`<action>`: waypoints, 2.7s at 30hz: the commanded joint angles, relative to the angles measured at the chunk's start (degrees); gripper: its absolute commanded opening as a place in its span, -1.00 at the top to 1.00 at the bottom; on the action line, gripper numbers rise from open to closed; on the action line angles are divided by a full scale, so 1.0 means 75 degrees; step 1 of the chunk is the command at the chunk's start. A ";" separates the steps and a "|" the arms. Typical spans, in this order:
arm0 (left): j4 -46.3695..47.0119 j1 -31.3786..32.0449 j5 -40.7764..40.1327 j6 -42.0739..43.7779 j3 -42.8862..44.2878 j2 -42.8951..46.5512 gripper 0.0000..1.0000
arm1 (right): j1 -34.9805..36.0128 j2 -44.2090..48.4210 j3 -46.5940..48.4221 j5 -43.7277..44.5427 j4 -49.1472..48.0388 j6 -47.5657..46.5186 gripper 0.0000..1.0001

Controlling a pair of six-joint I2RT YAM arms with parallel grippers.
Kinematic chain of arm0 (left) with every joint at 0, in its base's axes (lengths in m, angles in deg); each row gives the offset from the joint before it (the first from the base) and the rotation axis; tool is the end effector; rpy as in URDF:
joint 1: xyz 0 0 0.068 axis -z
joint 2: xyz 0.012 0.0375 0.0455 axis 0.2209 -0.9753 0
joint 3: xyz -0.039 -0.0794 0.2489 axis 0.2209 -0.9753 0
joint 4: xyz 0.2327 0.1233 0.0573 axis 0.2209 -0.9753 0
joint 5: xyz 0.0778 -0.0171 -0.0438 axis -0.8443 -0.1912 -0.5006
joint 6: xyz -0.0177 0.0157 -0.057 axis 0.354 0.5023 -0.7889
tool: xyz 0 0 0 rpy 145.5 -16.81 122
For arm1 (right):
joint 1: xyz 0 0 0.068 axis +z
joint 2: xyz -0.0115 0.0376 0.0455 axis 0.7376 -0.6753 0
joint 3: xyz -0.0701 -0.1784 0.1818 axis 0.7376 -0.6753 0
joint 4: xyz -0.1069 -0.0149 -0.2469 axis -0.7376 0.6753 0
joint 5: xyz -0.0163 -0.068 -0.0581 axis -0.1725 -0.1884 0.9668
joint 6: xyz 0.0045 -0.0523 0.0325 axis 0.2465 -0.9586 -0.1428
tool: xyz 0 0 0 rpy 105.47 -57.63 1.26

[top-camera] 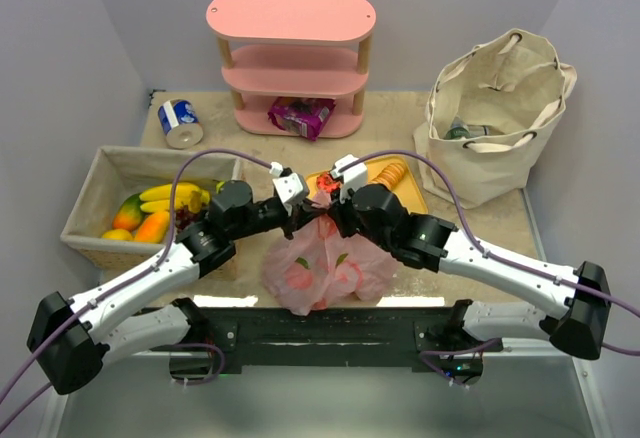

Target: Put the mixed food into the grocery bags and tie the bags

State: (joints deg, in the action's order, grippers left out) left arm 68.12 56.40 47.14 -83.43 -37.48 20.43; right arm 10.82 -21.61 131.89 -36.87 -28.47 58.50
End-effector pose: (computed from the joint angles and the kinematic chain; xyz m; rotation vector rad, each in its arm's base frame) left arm 0.1732 -0.1899 0.2895 0.9339 1.5409 -0.9064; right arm 0.1635 0.2360 0.3035 -0.5564 1.9597 0.4728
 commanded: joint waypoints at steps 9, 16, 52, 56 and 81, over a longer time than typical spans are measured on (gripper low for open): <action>0.0294 0.0182 0.0062 0.0071 0.1133 -0.0361 1.00 | -0.0514 -0.0655 0.0626 0.4923 0.1717 -0.0322 0.96; 0.0611 0.0182 0.0027 0.0025 0.1251 -0.0455 1.00 | -0.0514 -0.0925 0.0510 0.5207 0.1554 -0.0182 0.81; -0.0314 0.0147 -0.0524 0.0586 0.1239 -0.0455 1.00 | -0.0514 0.1253 0.0251 -0.1039 0.1411 -0.0885 -0.42; -0.0373 0.0123 -0.0210 0.0844 0.1227 -0.0256 1.00 | -0.0549 0.1512 0.0392 -0.0771 0.1576 -0.0885 -0.53; -0.0362 0.0100 0.0694 0.0880 0.1216 -0.0115 1.00 | -0.0619 0.0259 0.0357 0.1745 0.0732 -0.1073 -0.02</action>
State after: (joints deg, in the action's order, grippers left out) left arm 62.41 57.01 51.03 -77.25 -30.90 18.75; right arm 6.54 -20.04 134.86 -36.78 -21.87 48.25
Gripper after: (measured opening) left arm 0.029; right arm 0.558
